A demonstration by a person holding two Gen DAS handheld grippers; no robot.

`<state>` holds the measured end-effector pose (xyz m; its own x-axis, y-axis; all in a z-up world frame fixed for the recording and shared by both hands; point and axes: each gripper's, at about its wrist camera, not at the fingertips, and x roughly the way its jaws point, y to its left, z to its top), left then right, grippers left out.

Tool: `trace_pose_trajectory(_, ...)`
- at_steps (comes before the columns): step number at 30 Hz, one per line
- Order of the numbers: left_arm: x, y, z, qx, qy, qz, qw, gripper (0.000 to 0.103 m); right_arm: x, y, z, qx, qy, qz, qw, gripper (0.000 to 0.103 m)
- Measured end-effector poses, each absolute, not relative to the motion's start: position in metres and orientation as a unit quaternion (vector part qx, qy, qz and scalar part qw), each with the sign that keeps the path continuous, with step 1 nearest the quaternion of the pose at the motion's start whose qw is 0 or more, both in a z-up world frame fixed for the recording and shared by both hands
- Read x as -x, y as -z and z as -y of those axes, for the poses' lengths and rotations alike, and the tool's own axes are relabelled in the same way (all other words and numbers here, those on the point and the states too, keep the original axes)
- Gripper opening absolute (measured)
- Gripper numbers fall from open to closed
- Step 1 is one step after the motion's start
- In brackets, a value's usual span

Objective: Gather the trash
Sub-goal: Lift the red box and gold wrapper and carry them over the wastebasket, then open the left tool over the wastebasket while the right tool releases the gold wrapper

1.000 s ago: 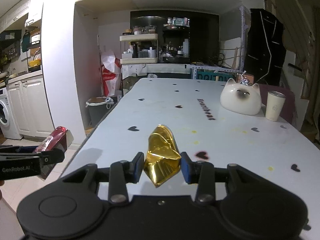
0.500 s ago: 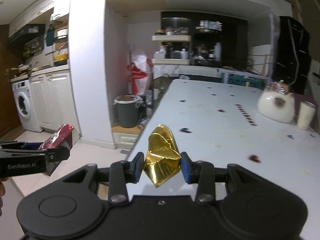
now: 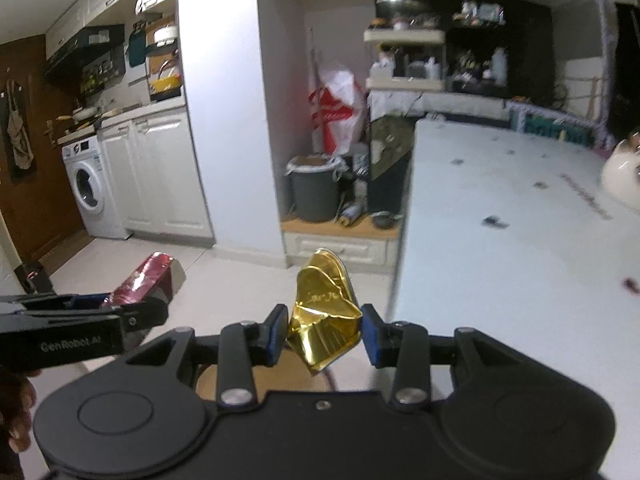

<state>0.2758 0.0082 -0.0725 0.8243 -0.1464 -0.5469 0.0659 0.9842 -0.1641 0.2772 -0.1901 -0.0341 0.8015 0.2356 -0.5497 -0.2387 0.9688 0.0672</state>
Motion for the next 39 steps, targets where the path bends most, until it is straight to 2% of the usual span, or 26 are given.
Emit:
trace_pose_trajectory(9, -0.309, 0.126, -0.043, 0.093, 0.04, -0.345, 0.933, 0.054, -0.306, 0.067, 0.144, -0.009, -0.114, -0.344, 0.932, 0.04)
trace_pose_trajectory(23, -0.363, 0.222, -0.069, 0.118, 0.037, -0.45, 0.884, 0.054, -0.355, 0.161, 0.105, -0.039, -0.085, -0.436, 0.895, 0.04)
trace_pose_trajectory(33, -0.39, 0.27, -0.061, 0.12, 0.047, -0.524, 0.842, 0.054, -0.382, 0.222, 0.101, -0.067, -0.078, -0.509, 0.855, 0.04)
trace_pose_trajectory(39, -0.398, 0.283, -0.061, 0.124, 0.052, -0.538, 0.832, 0.055, -0.39, 0.242, 0.112, -0.092, -0.064, -0.532, 0.839, 0.04)
